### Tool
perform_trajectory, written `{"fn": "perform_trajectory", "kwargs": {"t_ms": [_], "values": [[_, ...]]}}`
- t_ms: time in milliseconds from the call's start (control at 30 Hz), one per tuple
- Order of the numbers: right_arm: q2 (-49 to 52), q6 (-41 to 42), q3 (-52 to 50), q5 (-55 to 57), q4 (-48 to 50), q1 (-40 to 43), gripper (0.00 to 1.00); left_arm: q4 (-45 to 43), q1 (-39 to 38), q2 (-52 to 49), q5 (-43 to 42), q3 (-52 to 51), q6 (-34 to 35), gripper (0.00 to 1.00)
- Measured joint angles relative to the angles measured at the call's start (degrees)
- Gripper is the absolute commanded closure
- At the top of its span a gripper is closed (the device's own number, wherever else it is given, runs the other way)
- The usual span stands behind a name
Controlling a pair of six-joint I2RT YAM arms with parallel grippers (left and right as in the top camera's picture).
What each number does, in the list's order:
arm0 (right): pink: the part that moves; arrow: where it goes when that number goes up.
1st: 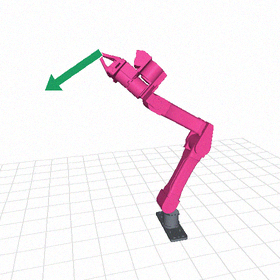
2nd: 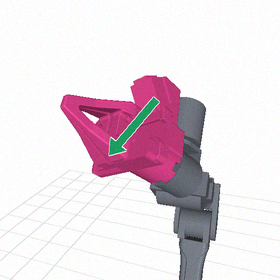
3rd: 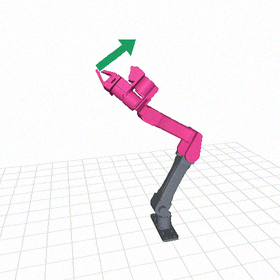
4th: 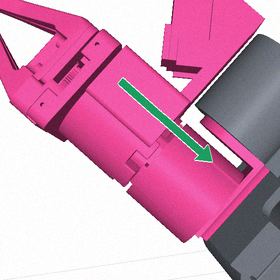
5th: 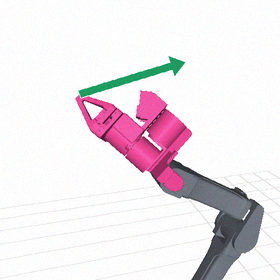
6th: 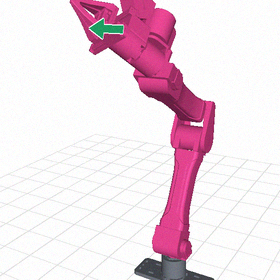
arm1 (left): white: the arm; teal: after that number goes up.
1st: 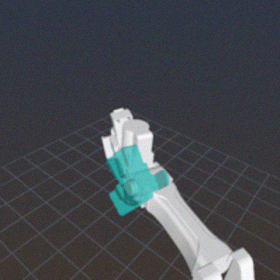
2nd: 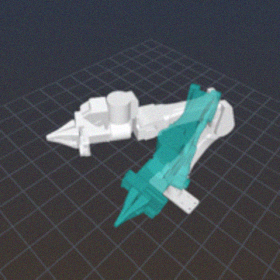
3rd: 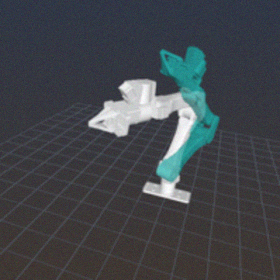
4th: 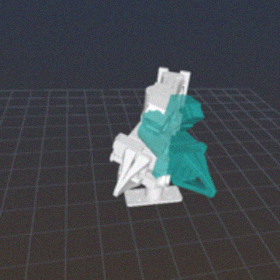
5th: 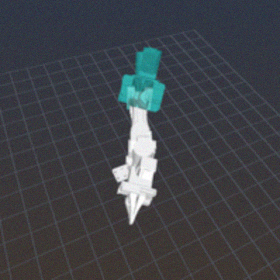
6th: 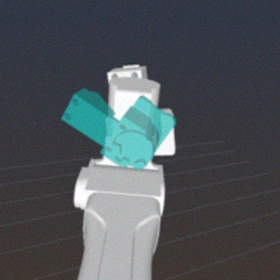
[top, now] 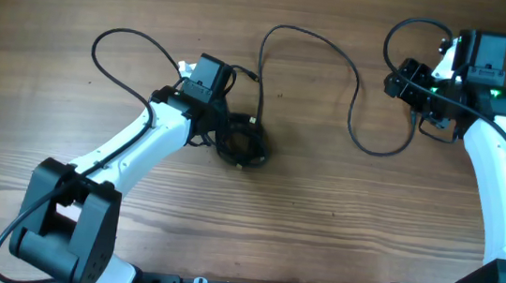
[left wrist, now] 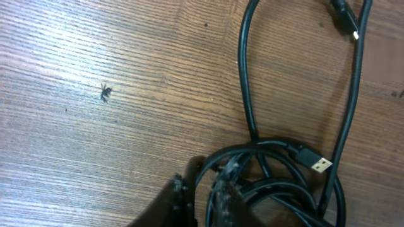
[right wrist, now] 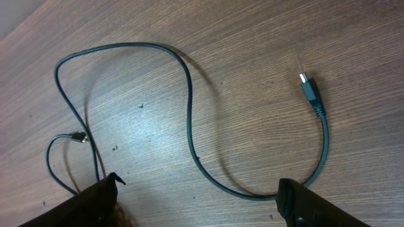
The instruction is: Untangle cables
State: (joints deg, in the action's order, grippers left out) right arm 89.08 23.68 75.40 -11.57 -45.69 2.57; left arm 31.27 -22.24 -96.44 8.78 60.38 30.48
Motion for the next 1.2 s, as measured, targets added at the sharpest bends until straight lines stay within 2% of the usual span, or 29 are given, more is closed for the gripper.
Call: {"fn": "perform_trajectory", "kwargs": {"t_ms": [233,433,533,700,833,1000,1200], "values": [[0.0,-1.68,0.0,-7.26,0.46,-1.09,0.18,2.34,1.51,1.18,0.13,0.79,1.33,0.96],[0.0,-1.03,0.0,-11.23,0.81,-9.7,0.18,10.01,10.12,9.84,-5.92,2.27,7.39,0.96],[0.0,-0.39,0.0,-13.0,1.88,-11.26,0.19,11.56,11.82,9.94,-7.74,2.29,8.87,0.96],[0.02,0.74,0.0,-20.06,6.08,-15.1,0.21,7.28,11.82,12.04,-14.51,2.38,8.92,0.96],[1.79,1.86,0.0,-25.4,8.72,-19.71,0.23,3.04,13.09,20.39,-22.88,2.97,9.55,0.96],[6.23,3.78,0.0,-31.1,14.67,-23.34,0.27,2.95,14.71,26.1,-26.45,3.76,13.27,0.96],[7.8,6.95,0.0,-34.73,21.11,-27.1,0.3,2.99,14.75,26.38,-28.2,3.76,15.78,0.96]]}}
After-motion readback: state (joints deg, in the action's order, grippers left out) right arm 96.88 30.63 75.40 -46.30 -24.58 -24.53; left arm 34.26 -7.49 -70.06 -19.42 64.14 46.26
